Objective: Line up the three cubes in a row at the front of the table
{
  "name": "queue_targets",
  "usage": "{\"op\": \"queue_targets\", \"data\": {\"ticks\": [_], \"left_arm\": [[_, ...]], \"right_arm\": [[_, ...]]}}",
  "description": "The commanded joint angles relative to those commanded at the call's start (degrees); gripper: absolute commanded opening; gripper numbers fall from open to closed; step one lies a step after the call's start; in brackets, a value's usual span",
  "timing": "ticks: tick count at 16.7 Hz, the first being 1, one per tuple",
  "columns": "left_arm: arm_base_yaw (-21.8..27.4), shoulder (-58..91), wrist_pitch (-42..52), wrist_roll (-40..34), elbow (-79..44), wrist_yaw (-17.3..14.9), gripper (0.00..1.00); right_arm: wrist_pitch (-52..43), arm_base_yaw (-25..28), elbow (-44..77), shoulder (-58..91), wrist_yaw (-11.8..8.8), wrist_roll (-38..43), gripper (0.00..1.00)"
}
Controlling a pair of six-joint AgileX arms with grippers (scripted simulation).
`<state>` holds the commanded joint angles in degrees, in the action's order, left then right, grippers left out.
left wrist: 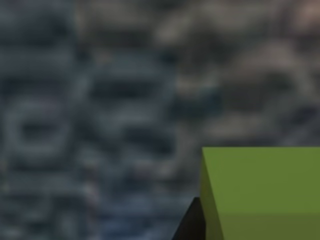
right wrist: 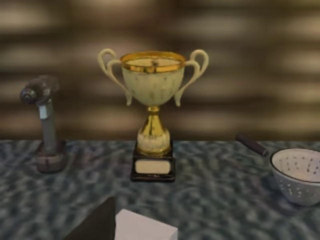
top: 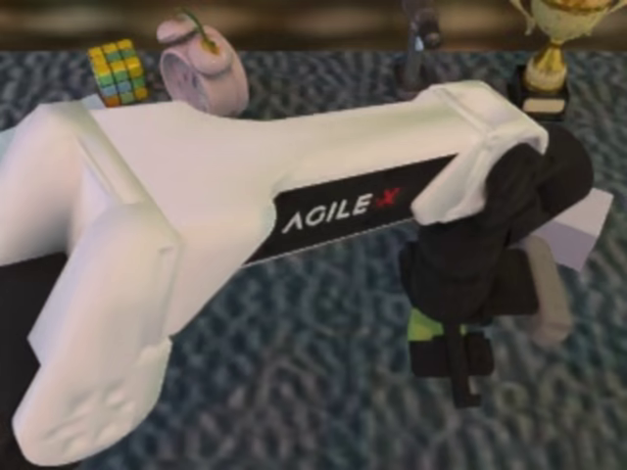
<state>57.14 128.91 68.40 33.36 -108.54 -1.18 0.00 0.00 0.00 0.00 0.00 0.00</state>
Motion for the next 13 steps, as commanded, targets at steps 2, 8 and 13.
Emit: {"op": "queue_targets", "data": {"ticks": [2, 8, 13], "left_arm": [[-0.2, 0.2, -0.1, 0.1, 0.1, 0.0, 0.00], [-0.1, 2.7, -8.3, -0.1, 5.6, -0.1, 0.00], [0.1, 4.4, -13.2, 0.0, 8.8, 0.0, 0.00]], "right_arm": [[0.0, 0.0, 0.0, 0.0, 0.0, 0.0, 1.00], [0.0, 0.0, 0.0, 0.0, 0.0, 0.0, 1.00], [0.0, 0.0, 0.0, 0.0, 0.0, 0.0, 1.00]]}}
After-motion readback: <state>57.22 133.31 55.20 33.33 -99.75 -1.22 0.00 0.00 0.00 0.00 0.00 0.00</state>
